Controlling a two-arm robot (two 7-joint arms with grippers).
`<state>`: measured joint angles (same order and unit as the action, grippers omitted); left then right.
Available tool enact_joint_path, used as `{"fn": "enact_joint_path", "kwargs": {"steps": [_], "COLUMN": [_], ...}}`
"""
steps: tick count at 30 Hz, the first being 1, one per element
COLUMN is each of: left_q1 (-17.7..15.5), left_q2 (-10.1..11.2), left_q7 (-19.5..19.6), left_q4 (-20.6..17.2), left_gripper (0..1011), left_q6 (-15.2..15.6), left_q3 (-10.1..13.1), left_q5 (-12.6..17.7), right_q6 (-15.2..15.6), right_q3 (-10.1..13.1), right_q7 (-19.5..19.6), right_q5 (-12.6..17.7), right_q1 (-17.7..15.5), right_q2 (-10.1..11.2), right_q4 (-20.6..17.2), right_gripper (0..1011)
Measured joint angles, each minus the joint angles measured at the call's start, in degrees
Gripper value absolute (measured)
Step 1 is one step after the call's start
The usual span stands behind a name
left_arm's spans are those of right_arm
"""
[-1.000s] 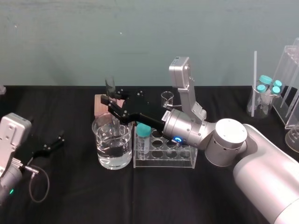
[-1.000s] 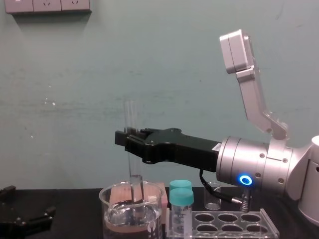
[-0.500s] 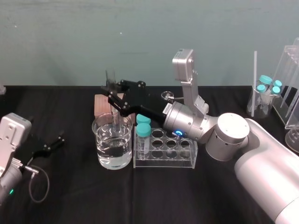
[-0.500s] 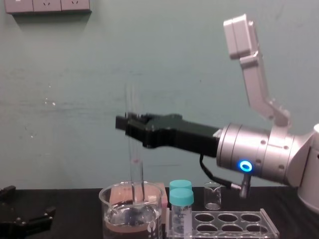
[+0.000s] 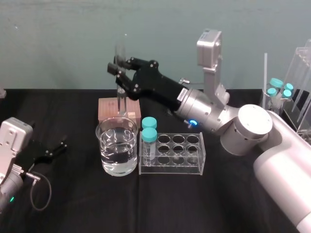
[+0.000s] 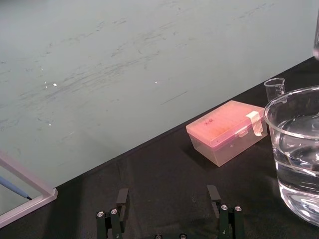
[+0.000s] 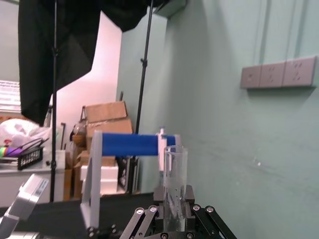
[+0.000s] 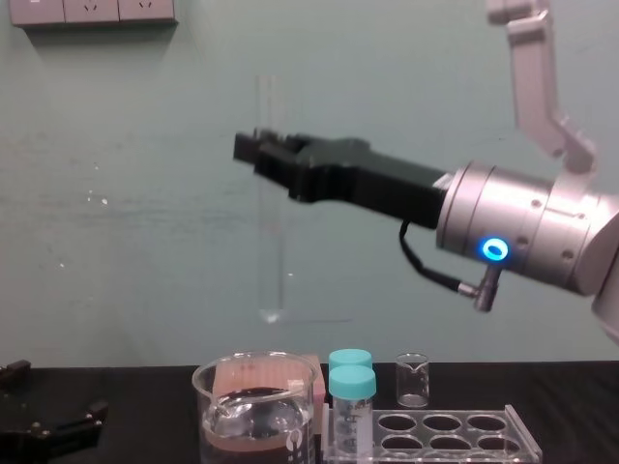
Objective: Hold the test tube with one hand and immerse one end into the beaker, then return it to the test tube rack.
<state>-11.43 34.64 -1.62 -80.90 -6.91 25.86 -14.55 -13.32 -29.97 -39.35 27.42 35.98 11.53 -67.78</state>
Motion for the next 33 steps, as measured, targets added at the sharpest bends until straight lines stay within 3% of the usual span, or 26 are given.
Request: {"fn": "enact_joint_path", "kwargs": {"steps": [9, 18, 25, 33], "left_q1": [0.0, 0.0, 0.0, 0.0], "left_q2": [0.0, 0.0, 0.0, 0.0], "left_q7": [0.0, 0.0, 0.0, 0.0], "left_q4": [0.0, 0.0, 0.0, 0.0], "left_gripper": [1000, 1000, 1000, 1000], "left_q6": [0.0, 0.0, 0.0, 0.0], "left_q3": [0.0, 0.0, 0.0, 0.0], "left_q5": [0.0, 0.0, 0.0, 0.0], "right_q6": [-0.68, 0.4, 1.84, 1.97], "right_q3": [3.2, 8.85, 11.5, 12.99], "right_q7": [3.71, 11.1, 14.23, 14.93], "right_q5": [0.35, -2.21, -3.94, -4.35], "right_q1": [-1.79, -7.75, -12.7, -16.34], "right_q2": [2.79, 8.09, 9.88, 9.55], "right_q4": [-5.79, -13.64, -15.67, -14.83], "right_gripper": [226, 226, 226, 226]}}
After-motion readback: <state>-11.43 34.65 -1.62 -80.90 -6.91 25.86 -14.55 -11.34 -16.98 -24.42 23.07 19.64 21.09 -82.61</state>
